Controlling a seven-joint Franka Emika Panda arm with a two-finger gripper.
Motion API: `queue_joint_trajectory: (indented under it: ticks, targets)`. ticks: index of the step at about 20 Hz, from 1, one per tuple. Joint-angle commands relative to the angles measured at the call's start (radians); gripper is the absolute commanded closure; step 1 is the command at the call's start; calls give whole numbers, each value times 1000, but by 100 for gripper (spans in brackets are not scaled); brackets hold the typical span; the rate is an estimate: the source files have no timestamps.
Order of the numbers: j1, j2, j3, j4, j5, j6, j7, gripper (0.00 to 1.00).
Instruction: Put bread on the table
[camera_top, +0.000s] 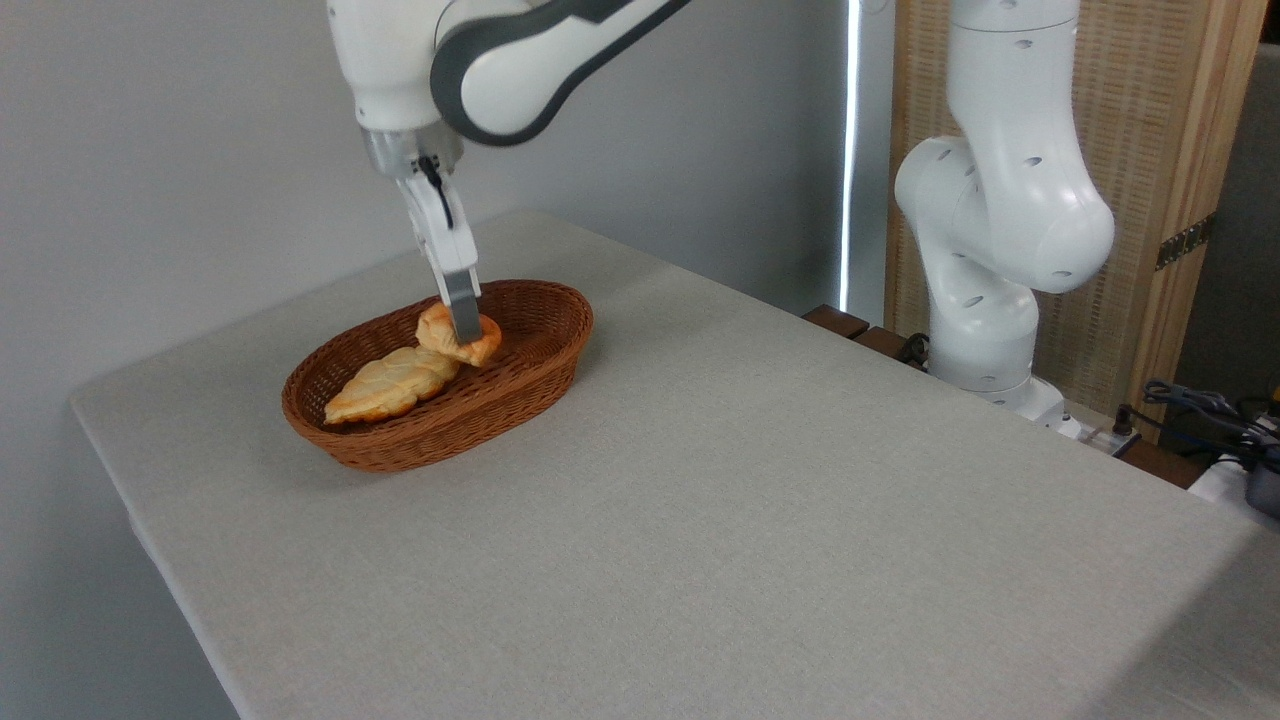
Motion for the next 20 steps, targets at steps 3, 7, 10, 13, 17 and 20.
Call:
queue_joint_trajectory:
  ticks: [3, 7, 10, 13, 17, 20]
  targets:
    - [2, -79, 93, -5, 11, -49, -34, 55]
    - [3, -80, 210, -5, 27, -65, -21, 54]
    - [3, -73, 274, -5, 102, -65, -20, 42]
    - [3, -51, 294, -8, 148, -65, -20, 22]
    - [5, -17, 297, -10, 191, -68, -23, 0]
    - [5, 4, 301, -8, 192, -68, -23, 0]
